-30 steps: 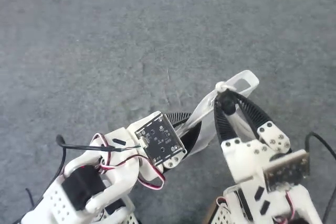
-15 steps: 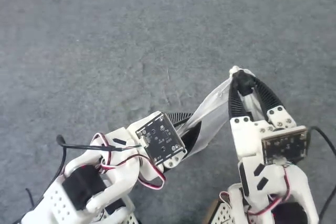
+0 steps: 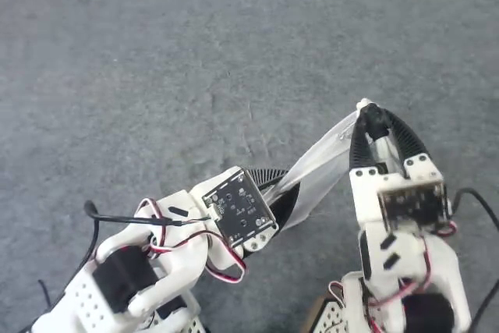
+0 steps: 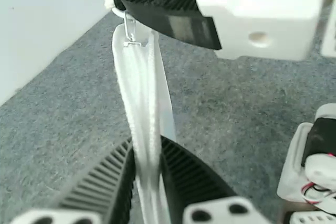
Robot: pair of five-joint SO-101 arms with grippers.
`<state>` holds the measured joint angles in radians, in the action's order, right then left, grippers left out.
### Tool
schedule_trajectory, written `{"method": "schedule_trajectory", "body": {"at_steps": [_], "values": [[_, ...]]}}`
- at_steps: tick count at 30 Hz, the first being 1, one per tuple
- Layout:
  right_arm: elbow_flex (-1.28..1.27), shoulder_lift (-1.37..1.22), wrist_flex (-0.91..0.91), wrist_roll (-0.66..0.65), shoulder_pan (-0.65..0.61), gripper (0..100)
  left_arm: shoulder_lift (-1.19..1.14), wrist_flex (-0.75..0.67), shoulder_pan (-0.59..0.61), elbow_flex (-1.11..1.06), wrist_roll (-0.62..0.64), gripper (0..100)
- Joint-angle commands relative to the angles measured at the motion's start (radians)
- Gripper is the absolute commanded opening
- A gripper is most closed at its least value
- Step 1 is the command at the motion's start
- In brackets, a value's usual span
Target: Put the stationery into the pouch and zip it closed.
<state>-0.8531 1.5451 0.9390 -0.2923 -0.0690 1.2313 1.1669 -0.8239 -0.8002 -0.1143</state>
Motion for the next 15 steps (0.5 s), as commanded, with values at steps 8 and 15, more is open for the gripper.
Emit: {"method": "schedule_trajectory", "body": {"at_steps": [8,15], "values": [[0.0,-0.173,-0.127,-0.032,0.251,0.6,0.028,0.006,0.005,0.007,-0.002,1],[-0.002,-0.249,-0.162,-0.101,0.346,0.6,0.028,0.006,0.063,0.007,-0.002,1]]}}
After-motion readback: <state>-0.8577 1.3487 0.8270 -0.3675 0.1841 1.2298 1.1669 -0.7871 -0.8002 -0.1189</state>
